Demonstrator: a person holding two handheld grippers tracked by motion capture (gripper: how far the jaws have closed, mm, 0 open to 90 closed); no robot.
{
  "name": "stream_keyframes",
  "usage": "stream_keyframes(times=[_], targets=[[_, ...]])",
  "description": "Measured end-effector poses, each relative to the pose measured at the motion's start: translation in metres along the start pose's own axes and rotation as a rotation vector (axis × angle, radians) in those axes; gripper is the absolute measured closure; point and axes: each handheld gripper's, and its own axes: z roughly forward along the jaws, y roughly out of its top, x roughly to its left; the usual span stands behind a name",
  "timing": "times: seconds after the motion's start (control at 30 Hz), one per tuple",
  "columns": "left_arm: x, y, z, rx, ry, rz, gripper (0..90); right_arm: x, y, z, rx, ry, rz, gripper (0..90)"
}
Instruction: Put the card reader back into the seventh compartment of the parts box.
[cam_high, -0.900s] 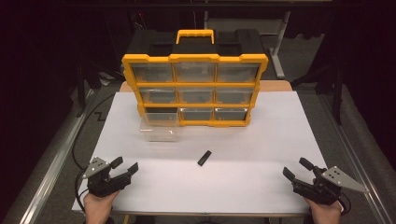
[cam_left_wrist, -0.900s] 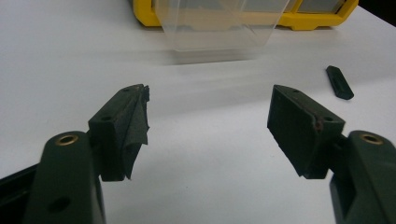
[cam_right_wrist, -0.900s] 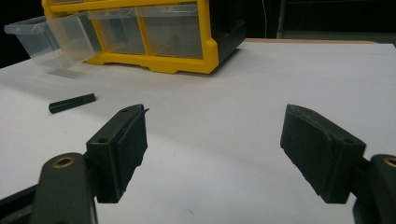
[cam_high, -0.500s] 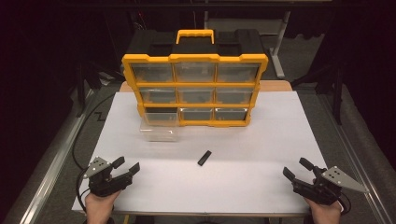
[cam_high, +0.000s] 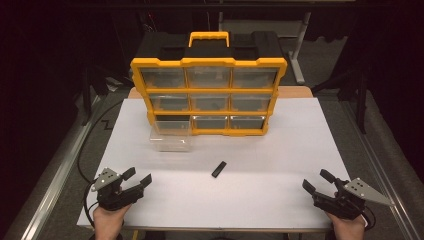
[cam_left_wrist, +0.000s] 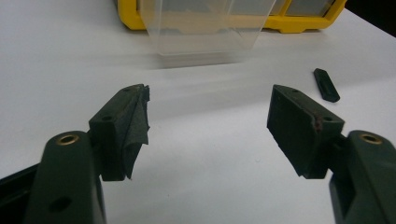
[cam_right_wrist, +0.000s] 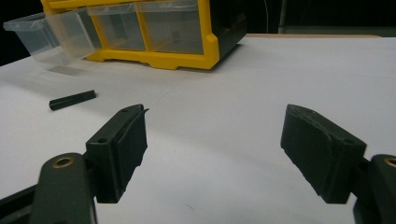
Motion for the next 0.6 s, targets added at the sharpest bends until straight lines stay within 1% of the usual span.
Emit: stream_keyframes(times=[0.1, 0.13, 0.23, 0.47, 0.6], targets=[[-0.003, 0.002, 0.002, -0.006, -0.002, 0.006, 30.3, 0.0, 0.0, 0.0, -0.007, 0.006, 0.0, 23.3], [-0.003, 0.002, 0.002, -0.007, -0.003, 0.01, 30.3, 0.0, 0.0, -0.001, -0.01, 0.009, 0.007, 23.3], [-0.005, 0.003, 0.005, -0.006, -0.01, 0.012, 30.4, -0.001, 0.0, -0.001, -0.016, 0.008, 0.011, 23.4], [-0.008, 0.007, 0.009, -0.008, -0.02, 0.026, 30.7, 0.0, 0.0, 0.001, -0.006, 0.013, 0.006, 23.4], [-0.01, 0.009, 0.011, -0.008, -0.025, 0.03, 30.8, 0.0, 0.0, 0.001, -0.01, 0.012, 0.011, 23.4]])
